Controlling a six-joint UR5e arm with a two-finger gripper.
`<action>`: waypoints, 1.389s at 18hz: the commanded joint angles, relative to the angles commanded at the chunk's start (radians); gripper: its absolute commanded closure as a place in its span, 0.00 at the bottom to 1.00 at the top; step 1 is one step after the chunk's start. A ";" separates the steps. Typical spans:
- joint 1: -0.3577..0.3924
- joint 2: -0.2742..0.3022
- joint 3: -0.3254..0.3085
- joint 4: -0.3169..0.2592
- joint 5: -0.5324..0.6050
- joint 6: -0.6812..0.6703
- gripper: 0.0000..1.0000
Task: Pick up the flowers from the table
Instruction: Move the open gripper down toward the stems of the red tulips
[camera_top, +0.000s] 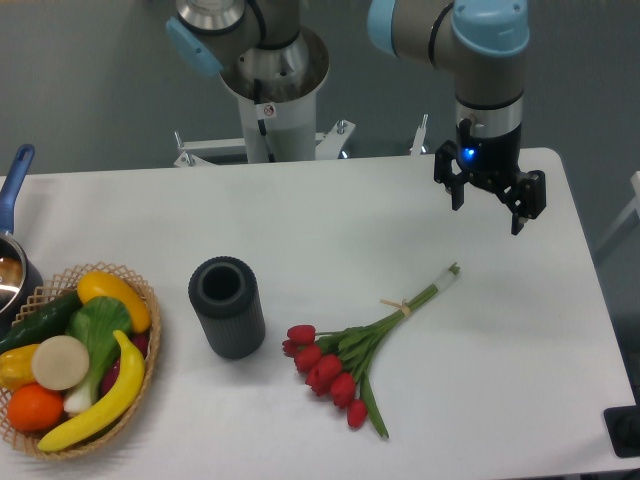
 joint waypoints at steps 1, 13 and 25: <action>0.000 -0.005 0.003 0.003 -0.002 0.003 0.00; -0.008 -0.038 -0.002 0.017 -0.086 -0.118 0.00; -0.106 -0.156 -0.031 0.077 -0.117 -0.210 0.00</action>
